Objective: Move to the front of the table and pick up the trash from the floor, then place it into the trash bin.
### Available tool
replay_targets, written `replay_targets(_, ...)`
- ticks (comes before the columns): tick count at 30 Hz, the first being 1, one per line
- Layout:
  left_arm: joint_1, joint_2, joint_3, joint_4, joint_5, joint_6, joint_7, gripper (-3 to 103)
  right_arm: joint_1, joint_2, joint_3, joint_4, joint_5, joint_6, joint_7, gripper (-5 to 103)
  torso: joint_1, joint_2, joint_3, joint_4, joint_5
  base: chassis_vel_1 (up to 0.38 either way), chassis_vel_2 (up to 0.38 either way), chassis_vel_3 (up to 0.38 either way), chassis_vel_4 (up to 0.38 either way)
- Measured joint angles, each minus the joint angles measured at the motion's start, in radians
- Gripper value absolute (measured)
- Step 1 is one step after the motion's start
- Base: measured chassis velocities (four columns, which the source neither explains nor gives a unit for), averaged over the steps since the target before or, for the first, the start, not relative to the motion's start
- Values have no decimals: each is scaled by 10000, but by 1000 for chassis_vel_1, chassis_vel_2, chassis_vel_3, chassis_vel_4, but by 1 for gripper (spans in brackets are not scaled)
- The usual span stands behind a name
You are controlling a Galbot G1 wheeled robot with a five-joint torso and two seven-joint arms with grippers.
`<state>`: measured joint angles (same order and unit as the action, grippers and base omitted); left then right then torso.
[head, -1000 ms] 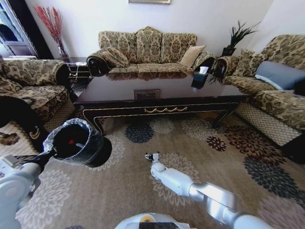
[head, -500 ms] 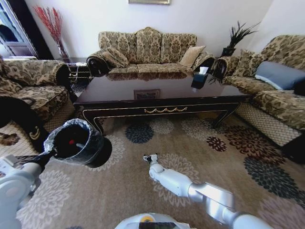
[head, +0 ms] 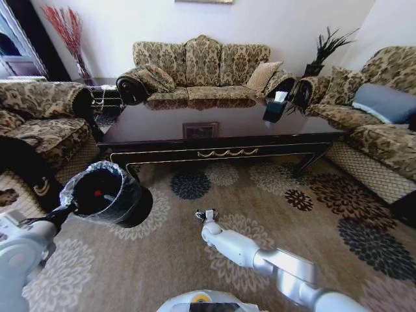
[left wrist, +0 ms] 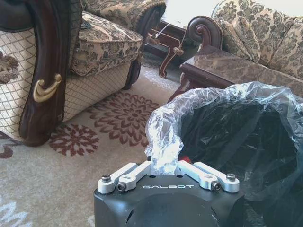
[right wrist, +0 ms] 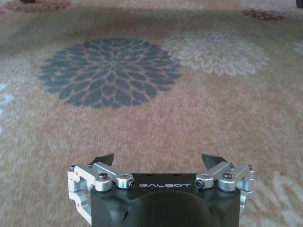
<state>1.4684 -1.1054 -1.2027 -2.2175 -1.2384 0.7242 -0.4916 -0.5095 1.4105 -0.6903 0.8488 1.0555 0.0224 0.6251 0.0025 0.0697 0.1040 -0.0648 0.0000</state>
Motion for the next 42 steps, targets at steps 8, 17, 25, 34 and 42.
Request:
replay_targets(8, 6, -50, 57, -9, 45, 0, 1, 3, -168, -8, -94, -245, -231, -70, -192, 100, 0, 0, 0, -3, 0, 0, 0, 0, 0)
replay_targets(17, 64, -81, 35, -12, 66, 0, 29, 3, -264, -194, -387, -435, -522, -23, -654, 101, 1, 0, 0, -3, 1, 0, 0, 0, 0)
replay_targets(25, 39, -88, 61, 22, 97, 0, 66, 3, -361, -269, -501, -523, -805, 88, -854, 74, 0, 1, 0, -5, 0, 0, 0, 0, 0)
replay_targets(34, 0, -74, 99, 99, 107, -8, 94, 3, -359, -411, -535, -395, -918, 125, -950, 47, 0, 1, 0, 0, 0, 0, 0, 0, 0)
replay_targets(42, -88, -87, 208, 114, 123, -14, 102, 3, -321, -832, -597, 285, -855, 104, -941, 36, 0, 0, 2, -3, 2, 0, 0, 0, 0)
